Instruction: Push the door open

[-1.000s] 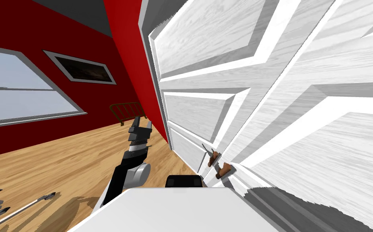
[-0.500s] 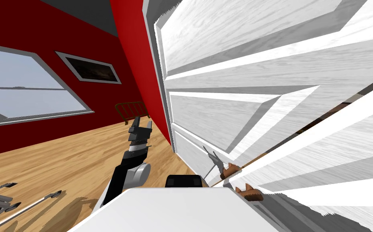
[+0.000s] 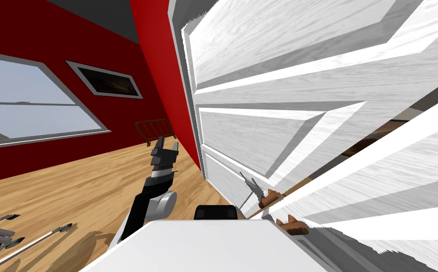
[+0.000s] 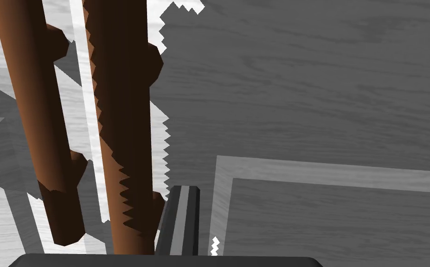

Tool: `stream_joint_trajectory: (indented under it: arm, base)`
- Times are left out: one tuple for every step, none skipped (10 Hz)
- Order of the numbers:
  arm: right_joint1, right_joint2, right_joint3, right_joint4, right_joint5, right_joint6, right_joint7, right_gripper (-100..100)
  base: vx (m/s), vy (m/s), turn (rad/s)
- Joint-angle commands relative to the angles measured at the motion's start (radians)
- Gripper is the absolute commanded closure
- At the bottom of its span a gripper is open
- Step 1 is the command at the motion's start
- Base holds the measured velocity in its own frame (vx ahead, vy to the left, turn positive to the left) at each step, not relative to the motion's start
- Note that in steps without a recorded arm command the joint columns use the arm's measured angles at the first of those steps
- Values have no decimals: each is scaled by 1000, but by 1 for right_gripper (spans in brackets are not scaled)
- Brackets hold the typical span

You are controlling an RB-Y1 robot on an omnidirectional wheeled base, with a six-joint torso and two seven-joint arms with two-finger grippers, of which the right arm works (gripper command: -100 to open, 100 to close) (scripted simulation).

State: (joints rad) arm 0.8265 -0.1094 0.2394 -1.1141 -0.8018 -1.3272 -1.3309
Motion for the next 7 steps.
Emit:
stream_joint_trajectory:
  arm:
    - [0, 0, 0, 0, 0, 0, 0, 100]
    - [0, 0, 0, 0, 0, 0, 0, 100]
    - [19, 0, -2, 11, -4, -1, 0, -100]
    - [23, 0, -2, 13, -5, -2, 0, -100]
    - [31, 0, -3, 17, -7, -2, 1, -100]
    - [39, 1, -4, 23, -9, -4, 1, -100]
    - [44, 1, -4, 27, -10, -5, 1, -100]
  base:
    - [-8, -5, 0]
    - [0, 0, 0]
    - [-123, 4, -102]
    - [-214, 14, -75]
    - [-201, 48, -43]
    - [-180, 79, -73]
    - [-167, 70, -75]
